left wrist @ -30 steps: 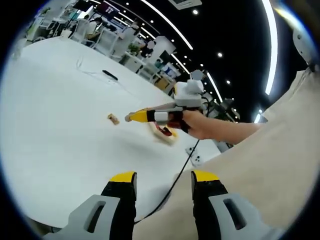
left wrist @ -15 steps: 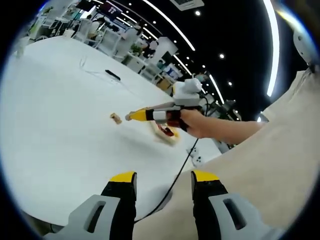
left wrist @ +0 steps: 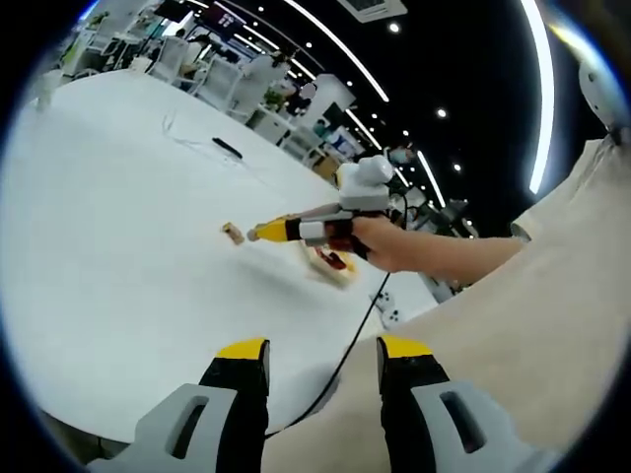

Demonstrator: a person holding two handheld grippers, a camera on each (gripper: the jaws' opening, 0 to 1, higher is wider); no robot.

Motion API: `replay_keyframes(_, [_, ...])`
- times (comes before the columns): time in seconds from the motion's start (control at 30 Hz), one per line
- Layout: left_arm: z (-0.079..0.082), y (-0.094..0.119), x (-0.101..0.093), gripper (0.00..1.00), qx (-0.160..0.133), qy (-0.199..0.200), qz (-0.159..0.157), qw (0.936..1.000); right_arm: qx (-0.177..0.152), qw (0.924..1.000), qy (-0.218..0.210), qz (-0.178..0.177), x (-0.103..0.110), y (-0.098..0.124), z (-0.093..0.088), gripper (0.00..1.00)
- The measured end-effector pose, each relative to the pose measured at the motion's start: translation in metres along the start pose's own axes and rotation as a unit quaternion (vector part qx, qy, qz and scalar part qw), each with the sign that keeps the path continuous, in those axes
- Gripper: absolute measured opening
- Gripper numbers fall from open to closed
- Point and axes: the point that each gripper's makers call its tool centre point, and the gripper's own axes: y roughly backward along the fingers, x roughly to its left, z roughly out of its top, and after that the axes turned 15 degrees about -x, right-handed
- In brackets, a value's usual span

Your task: Place the target food into the container with the food tongs after gripping and lifting it, then release it inside without dropping or visibly crushing the food.

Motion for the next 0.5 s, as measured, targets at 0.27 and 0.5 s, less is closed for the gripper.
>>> replay_keyframes(0.27, [0.0, -0.002, 0.0, 0.43, 0.0, 0.002, 0.001, 1.0, 0.003, 1.0, 0.004, -0.008, -0.011, -0.006, -0.002, 0.29])
replay_keyframes(0.5, [0.002, -0.001, 0.002, 0.43, -0.002, 0.004, 0.007, 1.0, 0.01, 0.9999, 0.008, -0.006, -0.014, -0.012, -0.005, 0.29])
